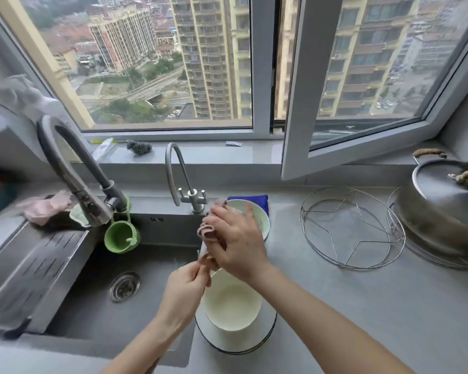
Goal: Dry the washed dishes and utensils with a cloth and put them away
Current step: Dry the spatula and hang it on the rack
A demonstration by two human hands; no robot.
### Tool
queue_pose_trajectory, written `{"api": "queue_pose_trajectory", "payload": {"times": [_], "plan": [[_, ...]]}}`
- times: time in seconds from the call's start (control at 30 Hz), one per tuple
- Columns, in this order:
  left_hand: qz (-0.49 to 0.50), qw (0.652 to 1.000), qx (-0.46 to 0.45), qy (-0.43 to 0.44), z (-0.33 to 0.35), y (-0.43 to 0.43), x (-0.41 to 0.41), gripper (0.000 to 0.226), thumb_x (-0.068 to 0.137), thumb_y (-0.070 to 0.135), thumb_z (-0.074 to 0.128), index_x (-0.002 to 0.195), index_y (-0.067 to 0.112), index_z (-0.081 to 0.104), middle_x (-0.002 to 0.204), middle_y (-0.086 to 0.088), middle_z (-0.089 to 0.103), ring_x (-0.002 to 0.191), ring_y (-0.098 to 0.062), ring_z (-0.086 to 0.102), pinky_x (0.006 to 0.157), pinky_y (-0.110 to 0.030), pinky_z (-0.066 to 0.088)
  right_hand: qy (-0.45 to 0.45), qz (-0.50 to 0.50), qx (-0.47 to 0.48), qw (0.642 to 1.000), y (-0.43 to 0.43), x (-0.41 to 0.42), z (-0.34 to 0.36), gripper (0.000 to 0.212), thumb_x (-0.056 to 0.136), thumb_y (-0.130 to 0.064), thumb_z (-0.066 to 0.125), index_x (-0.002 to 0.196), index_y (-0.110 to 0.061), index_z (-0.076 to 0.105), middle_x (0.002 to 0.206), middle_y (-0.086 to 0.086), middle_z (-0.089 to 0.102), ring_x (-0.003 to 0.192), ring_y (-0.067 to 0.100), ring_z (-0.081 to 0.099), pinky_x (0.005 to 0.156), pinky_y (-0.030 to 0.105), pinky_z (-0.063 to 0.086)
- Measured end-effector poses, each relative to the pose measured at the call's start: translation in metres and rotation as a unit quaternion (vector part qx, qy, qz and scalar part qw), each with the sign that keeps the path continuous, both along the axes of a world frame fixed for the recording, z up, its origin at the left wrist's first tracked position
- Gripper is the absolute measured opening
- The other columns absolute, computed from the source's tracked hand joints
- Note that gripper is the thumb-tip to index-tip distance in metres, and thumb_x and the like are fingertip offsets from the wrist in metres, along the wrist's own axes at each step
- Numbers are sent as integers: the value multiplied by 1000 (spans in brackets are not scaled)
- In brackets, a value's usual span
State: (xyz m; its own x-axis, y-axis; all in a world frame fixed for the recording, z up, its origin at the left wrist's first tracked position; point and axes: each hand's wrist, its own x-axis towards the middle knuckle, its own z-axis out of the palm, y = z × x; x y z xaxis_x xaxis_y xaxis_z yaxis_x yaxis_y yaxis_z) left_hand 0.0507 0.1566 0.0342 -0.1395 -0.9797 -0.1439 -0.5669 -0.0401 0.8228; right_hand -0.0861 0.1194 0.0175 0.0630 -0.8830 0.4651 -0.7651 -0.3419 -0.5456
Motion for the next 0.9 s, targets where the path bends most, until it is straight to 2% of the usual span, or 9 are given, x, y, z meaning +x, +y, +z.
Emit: {"api": "queue_pose_trajectory", "payload": {"times": [0.1, 0.17, 0.23, 0.3, 0.4, 0.5, 0.63, 0.77, 0.9], "plan": [[-19, 999, -31, -14, -2, -3, 14, 41, 95, 16, 50, 54, 13, 50, 39, 7, 42, 40, -5, 33, 47, -23, 25, -107, -85, 84, 987, -19, -9, 6, 31, 87, -40, 44, 97, -24, 68, 112, -5, 67, 108, 20, 59, 108, 50, 27], [-54, 997, -44, -16, 0, -5, 24, 41, 94, 14, 51, 53, 14, 48, 42, 5, 41, 43, -5, 33, 47, -22, 24, -194, -146, 176, 954, -28, -26, 8, 28, 96, -38, 42, 100, -23, 66, 106, 2, 68, 101, 25, 58, 91, 36, 39], [-90, 995, -44, -17, 3, -13, 34, 42, 95, 15, 51, 53, 14, 47, 42, 6, 42, 43, -5, 34, 49, -24, 24, -398, -187, 257, 860, -28, -44, 11, 27, 99, -34, 42, 93, -18, 63, 94, 7, 67, 89, 24, 61, 78, 29, 41], [-117, 993, -24, -8, 8, -26, 40, 44, 95, 15, 50, 52, 16, 47, 40, 5, 41, 41, -5, 33, 48, -25, 24, -615, -158, 286, 717, -22, -58, 14, 23, 94, -32, 56, 80, -14, 58, 76, 5, 65, 69, 16, 62, 77, 27, 46], [-158, 985, 63, 24, 14, -41, 39, 42, 98, 16, 46, 55, 12, 47, 39, 6, 35, 37, -3, 28, 39, -15, 22, -739, -80, 309, 593, -11, -54, 26, 35, 70, -34, 81, 78, -15, 53, 74, 8, 56, 69, 14, 56, 84, 20, 45], [-193, 971, 128, 58, 19, -53, 32, 41, 99, 20, 43, 59, 9, 46, 44, 6, 31, 36, -5, 23, 35, -12, 20, -721, -33, 333, 607, -2, -48, 34, 21, 92, -25, 57, 82, -10, 65, 74, 9, 70, 64, 19, 68, 63, 30, 58], [-274, 933, 214, 97, 25, -72, 29, 40, 96, 32, 46, 63, 9, 52, 49, 1, 31, 42, -10, 24, 39, -17, 23, -699, -53, 328, 633, 6, -53, 45, 28, 93, -12, 54, 69, -6, 68, 64, 8, 70, 51, 18, 67, 44, 27, 53], [-420, 829, 353, 109, 22, -84, 45, 52, 94, 50, 38, 71, 7, 59, 54, -2, 44, 49, -15, 40, 57, -27, 45, -684, -48, 219, 695, 15, -80, 54, 10, 74, -19, 70, 71, -9, 72, 70, 9, 68, 60, 19, 67, 68, 35, 58], [-454, 695, 497, 254, 19, -85, 48, 42, 93, 46, 46, 74, 10, 55, 61, -1, 53, 55, -15, 54, 69, -30, 51, -669, -53, 147, 727, 19, -101, 63, 22, 65, -38, 72, 67, -16, 76, 72, 3, 72, 68, 15, 69, 77, 33, 58]]}}
